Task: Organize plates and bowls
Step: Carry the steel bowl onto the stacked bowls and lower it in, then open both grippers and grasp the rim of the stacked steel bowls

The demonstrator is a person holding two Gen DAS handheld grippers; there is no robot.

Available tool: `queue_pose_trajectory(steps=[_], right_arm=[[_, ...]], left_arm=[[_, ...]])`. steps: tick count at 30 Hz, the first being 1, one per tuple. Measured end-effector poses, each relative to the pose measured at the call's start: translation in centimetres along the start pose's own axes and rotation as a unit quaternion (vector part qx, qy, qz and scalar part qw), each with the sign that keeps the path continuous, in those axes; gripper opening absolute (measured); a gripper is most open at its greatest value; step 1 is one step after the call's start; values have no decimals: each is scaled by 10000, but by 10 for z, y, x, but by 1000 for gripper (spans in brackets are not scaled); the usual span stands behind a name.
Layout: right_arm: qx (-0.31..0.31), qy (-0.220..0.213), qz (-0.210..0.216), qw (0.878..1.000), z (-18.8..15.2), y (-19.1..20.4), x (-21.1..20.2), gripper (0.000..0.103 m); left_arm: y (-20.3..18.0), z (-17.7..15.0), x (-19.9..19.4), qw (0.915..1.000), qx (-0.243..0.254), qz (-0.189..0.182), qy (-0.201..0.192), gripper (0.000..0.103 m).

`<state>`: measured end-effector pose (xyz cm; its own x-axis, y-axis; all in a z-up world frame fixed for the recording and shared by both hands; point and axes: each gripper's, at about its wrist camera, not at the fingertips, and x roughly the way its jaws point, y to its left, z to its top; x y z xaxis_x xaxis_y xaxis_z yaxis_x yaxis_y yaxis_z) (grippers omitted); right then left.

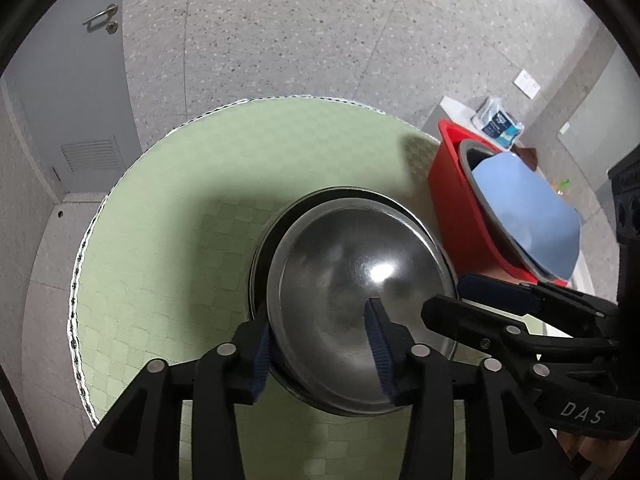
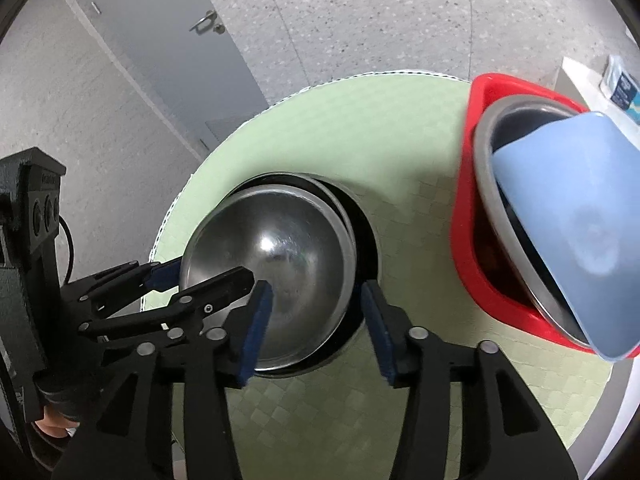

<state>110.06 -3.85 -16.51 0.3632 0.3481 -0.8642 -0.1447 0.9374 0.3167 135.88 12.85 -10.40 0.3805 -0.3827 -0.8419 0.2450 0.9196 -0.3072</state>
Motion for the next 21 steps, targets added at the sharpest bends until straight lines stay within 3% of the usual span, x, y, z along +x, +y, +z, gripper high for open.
queue_pose_trajectory(steps=[4,6,9,17,21], right_arm=[[61,-128,-2,9999,-4,-2,-10,55],[77,-248,-13,9997,-7,-3,-17,61],[156,-450,-20,9989,-13,-5,-30,64],[333,-622,-85,9975,-27,-12,-38,67],[432,-629,-127,9970,-33,-12,-31,69]], left_arm=[[1,-3,-11,9999,-72,-79,-107,51],[1,-6,-19,9997,-70,88,-226,70],[4,-11,-34,9982,-122,284,-519,87],[7,-34,-54,9941,-308,625,-827,100],[8,-45,-49,9937,-454,662,-785,101]])
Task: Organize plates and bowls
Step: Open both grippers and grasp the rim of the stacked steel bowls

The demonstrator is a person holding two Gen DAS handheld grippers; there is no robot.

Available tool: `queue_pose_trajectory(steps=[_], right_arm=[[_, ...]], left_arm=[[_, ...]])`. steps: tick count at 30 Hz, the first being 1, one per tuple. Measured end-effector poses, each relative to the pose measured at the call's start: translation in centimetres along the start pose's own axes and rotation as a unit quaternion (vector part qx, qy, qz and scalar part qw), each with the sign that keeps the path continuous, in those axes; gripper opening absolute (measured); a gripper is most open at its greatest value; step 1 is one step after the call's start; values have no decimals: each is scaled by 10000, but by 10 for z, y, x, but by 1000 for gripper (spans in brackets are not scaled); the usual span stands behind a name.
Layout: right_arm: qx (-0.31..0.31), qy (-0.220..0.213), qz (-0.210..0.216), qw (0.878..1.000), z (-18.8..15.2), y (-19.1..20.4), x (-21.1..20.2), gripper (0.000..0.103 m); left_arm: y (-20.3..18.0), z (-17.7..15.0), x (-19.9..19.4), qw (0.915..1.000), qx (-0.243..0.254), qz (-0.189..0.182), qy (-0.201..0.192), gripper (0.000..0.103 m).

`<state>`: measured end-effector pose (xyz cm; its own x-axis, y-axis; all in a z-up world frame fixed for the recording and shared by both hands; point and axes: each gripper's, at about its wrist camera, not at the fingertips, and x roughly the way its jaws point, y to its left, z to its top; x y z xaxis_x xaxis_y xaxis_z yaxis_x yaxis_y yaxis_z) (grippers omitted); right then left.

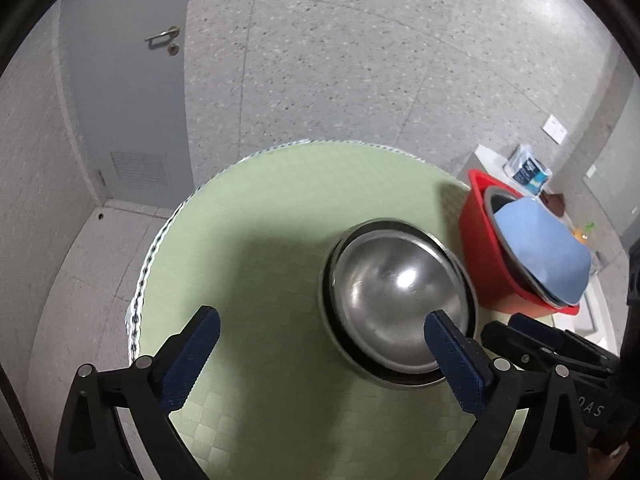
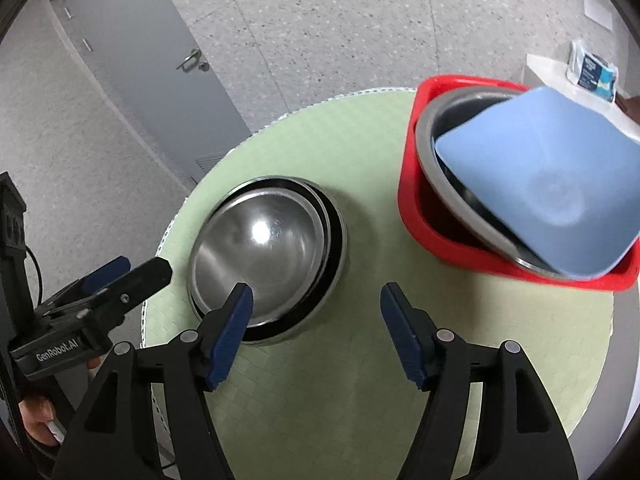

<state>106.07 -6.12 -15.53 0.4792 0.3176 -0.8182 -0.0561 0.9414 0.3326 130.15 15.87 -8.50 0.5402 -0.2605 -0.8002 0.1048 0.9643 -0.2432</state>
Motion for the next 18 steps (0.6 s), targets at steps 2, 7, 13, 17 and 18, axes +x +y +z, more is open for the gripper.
queue_pose_trajectory(steps=[2,7,13,17,18], right_arm=[[72,-21,-47,10000,-3,0,1,71],[134,-39,-124,9998,-5,3,9,74],[153,65,-204,9997,-4,4,22,75],[119,75,-263,9996,-1,6,30,76],[96,81,-310,9994,0,7,33,76]], left_arm=[[1,-2,4,10000,-32,22,63,101],[2,1,19,9997,-121,75,221,101],[5,10,42,9992,-198,43,348,101],[8,14,57,9988,-236,23,439,99],[9,16,61,9987,-246,26,450,99]])
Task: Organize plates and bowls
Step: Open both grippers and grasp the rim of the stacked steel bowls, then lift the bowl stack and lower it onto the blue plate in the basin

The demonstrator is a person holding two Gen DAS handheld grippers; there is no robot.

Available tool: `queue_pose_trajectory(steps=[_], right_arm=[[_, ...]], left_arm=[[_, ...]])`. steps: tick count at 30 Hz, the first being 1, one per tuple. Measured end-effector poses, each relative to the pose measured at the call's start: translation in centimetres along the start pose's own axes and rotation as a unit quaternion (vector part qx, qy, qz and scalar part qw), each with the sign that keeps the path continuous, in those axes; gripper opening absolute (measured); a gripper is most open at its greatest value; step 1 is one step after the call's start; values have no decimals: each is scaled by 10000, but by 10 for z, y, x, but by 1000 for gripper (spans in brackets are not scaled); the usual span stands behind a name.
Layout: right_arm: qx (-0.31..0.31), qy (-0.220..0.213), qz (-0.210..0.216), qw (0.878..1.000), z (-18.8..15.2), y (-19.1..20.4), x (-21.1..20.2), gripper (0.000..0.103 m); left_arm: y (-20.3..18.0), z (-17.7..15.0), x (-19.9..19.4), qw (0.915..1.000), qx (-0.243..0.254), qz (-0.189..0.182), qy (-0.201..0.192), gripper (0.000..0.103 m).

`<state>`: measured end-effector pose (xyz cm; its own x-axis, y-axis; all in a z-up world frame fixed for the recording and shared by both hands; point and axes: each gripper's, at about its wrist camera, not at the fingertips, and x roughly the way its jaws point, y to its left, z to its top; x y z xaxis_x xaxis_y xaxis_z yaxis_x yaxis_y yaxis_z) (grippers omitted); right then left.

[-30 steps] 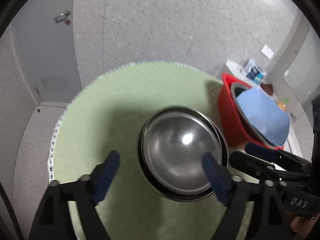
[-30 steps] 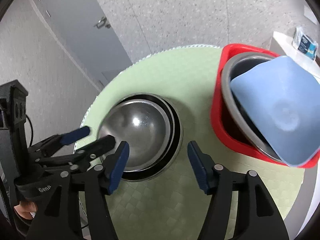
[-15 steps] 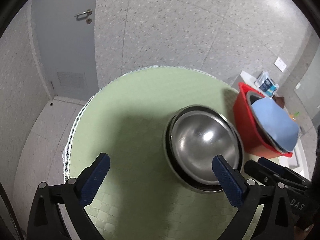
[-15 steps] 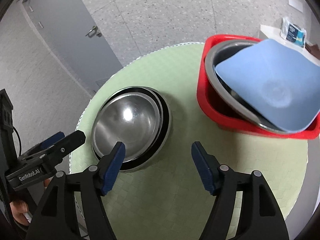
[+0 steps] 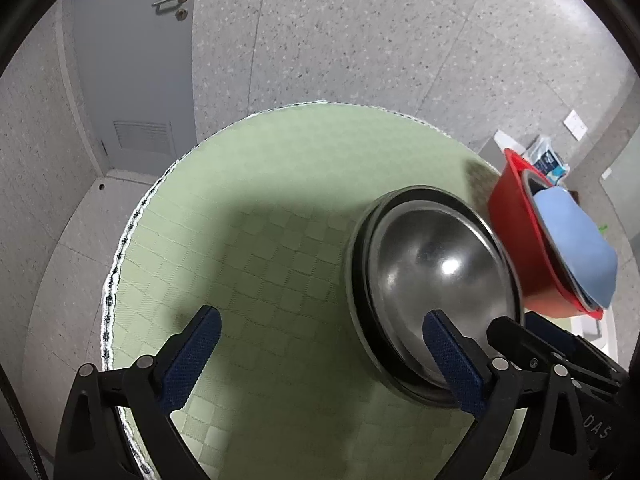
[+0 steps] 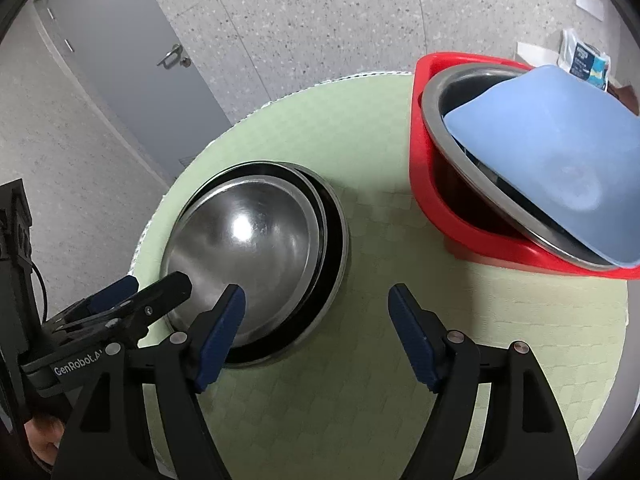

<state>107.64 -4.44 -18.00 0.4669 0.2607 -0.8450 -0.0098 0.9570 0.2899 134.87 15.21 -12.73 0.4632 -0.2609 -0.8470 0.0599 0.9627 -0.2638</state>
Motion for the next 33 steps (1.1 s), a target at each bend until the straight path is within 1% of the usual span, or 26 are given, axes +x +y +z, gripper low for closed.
queue_pose_trajectory(steps=[4,6,10,12,13,14,15,16,17,18,20,21,27,30,31,33], right_arm=[[21,41,-52,10000,3,-1,10,76],[14,72,-53,10000,4,-1,15,76],[131,219,144,9996,5,-6,29,76],[172,311,287,9990,4,-7,35,69],[221,357,410,9983,4,-9,37,66],[282,400,551,9973,4,-12,40,60],[288,423,610,9968,4,-12,40,57],[244,425,583,9971,4,-10,40,57],[218,417,567,9973,4,-8,40,57],[192,412,571,9973,4,-8,39,55],[198,383,606,9972,3,-7,36,54],[205,382,617,9972,3,-8,36,53],[162,383,703,9967,2,-9,29,52],[96,363,778,9963,4,-9,23,52],[70,339,827,9960,5,-10,19,52],[-2,272,928,9953,9,-9,8,52]], left_arm=[[4,6,16,9999,-94,-53,122,96],[7,8,24,9996,-134,-127,192,89],[13,17,37,9990,-211,-265,295,80],[14,22,42,9987,-180,-360,322,72],[15,23,44,9984,-173,-438,329,70],[15,25,46,9978,-148,-542,360,64],[15,28,47,9970,-103,-666,373,55],[14,30,47,9966,-29,-737,367,50],[12,31,47,9962,53,-797,353,38],[10,32,47,9960,158,-814,339,35],[10,34,47,9970,231,-688,288,35],[11,34,47,9970,229,-687,281,37],[14,35,44,9976,176,-624,244,37],[9,36,32,9981,184,-563,152,37],[8,38,25,9983,157,-550,79,37],[-3,33,7,9985,106,-532,-84,36]])
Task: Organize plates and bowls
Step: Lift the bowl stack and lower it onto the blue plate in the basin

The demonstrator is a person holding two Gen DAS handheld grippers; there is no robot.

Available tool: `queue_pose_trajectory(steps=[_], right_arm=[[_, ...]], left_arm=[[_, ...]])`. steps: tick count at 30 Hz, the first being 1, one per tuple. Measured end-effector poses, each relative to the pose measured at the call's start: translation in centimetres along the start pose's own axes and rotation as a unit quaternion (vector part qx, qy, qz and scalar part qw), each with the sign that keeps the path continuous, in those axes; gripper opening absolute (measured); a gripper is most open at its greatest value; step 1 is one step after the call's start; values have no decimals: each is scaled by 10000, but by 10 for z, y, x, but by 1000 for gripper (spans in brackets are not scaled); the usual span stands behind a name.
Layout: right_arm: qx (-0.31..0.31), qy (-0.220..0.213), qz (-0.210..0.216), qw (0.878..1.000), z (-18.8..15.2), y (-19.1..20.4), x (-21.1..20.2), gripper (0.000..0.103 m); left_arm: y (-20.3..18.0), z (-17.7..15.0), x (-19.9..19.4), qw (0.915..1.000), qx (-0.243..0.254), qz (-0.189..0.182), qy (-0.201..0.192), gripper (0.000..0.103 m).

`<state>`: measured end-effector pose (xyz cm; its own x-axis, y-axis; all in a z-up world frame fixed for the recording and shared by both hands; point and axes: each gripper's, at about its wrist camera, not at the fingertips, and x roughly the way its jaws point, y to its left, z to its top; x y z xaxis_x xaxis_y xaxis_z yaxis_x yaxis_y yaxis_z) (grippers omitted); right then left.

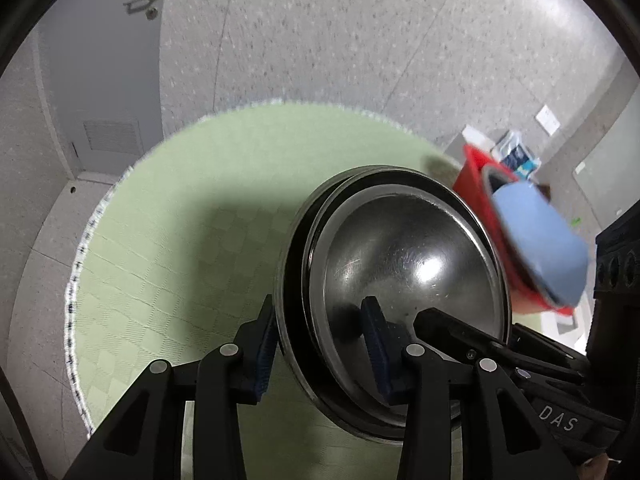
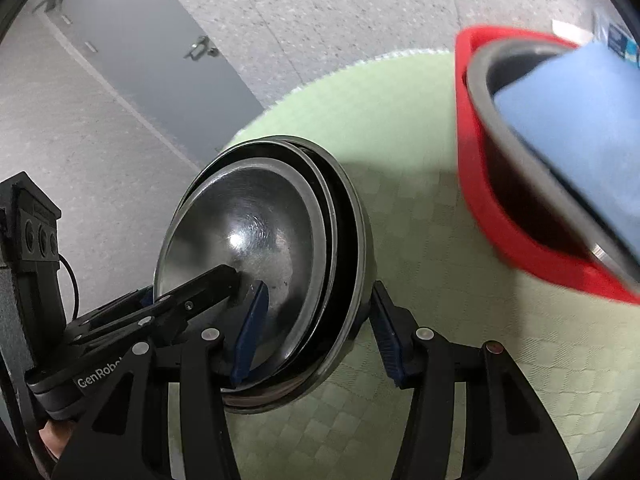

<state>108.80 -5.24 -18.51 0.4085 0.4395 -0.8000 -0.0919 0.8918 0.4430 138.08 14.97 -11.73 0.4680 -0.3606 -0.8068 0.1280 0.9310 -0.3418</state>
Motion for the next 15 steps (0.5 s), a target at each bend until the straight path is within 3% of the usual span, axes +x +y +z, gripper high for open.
queue_pose_trajectory(steps=[7,15], right_arm=[[-393,-359,325,9981,26,3,-56,52],[-442,-695,388,9958,62,-47,-117,52]], left_arm=[[-51,12,-56,9979,101,149,-628,35],[-132,9,-54,9972,226,-55,-707,37]])
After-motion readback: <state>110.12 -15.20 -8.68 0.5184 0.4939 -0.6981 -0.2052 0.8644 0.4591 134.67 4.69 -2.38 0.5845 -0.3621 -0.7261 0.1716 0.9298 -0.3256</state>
